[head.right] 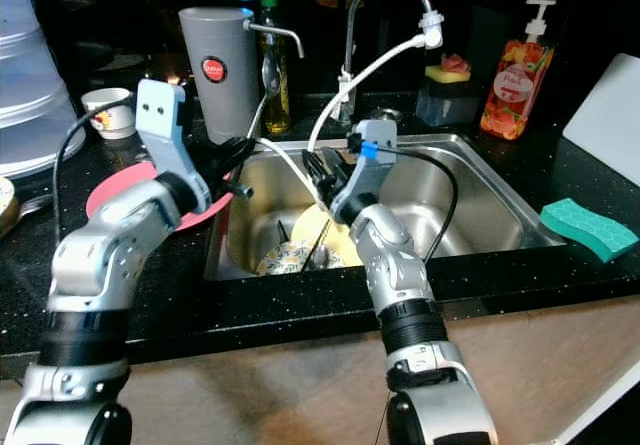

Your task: Kitchen organization

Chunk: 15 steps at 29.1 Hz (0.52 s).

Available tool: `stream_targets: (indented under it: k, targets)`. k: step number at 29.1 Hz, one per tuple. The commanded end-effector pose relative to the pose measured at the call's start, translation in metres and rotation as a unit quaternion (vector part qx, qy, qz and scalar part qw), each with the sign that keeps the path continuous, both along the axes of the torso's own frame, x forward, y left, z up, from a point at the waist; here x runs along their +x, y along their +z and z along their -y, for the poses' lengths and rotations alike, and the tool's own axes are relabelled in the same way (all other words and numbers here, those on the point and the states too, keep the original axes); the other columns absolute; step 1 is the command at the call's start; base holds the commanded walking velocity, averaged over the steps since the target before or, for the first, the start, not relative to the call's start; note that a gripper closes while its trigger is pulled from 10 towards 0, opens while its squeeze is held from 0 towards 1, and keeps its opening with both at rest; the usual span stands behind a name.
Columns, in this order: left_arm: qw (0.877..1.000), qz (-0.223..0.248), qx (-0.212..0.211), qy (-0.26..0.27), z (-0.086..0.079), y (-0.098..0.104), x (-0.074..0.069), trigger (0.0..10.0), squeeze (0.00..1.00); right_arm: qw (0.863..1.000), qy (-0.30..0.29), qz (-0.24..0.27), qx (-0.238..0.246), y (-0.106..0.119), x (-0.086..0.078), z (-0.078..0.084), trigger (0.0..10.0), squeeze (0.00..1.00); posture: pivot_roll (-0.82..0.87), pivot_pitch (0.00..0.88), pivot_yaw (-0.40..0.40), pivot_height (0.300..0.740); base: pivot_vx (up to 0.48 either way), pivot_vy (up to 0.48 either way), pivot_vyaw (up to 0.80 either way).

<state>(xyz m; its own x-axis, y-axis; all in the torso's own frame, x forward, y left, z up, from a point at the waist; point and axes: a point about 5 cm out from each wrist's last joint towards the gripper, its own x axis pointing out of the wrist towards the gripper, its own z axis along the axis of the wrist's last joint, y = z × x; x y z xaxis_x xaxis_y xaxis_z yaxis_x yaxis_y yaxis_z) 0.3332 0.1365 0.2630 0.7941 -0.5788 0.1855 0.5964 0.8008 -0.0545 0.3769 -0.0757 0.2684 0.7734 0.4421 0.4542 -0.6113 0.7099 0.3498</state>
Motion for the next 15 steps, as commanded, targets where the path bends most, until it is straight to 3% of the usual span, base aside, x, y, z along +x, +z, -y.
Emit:
stream_targets:
  k: [1,5,8,9,15]
  targets:
    - [1.0,0.017,-0.015,-0.004,0.001,0.004,-0.002,0.0,0.0,1.0,0.007,0.001,0.026,0.006,-0.001,0.002,10.0,1.0,0.05,0.022,-0.008,0.74,0.0,0.0,0.0]
    - [1.0,0.017,-0.016,-0.015,-0.001,-0.004,-0.004,0.0,0.0,0.998,0.048,0.002,0.049,0.013,-0.006,-0.003,10.0,1.0,0.05,0.022,-0.008,0.74,0.0,0.0,0.0]
    - [1.0,0.014,-0.018,-0.015,-0.001,-0.006,-0.005,0.0,0.0,0.997,0.072,0.001,0.033,0.013,-0.009,-0.01,10.0,1.0,0.05,0.022,-0.008,0.74,0.0,0.0,0.0]
    - [1.0,0.014,-0.019,-0.017,0.0,-0.006,-0.005,0.0,0.0,0.996,0.084,0.0,0.019,0.012,-0.011,-0.014,10.0,0.0,0.05,0.022,-0.008,0.74,0.0,0.0,0.0]
    - [0.998,0.014,-0.04,-0.039,0.004,-0.004,-0.008,0.0,0.0,0.994,0.104,-0.002,-0.017,0.008,-0.015,-0.021,10.0,0.0,0.05,0.026,-0.006,0.74,0.0,0.0,0.0]
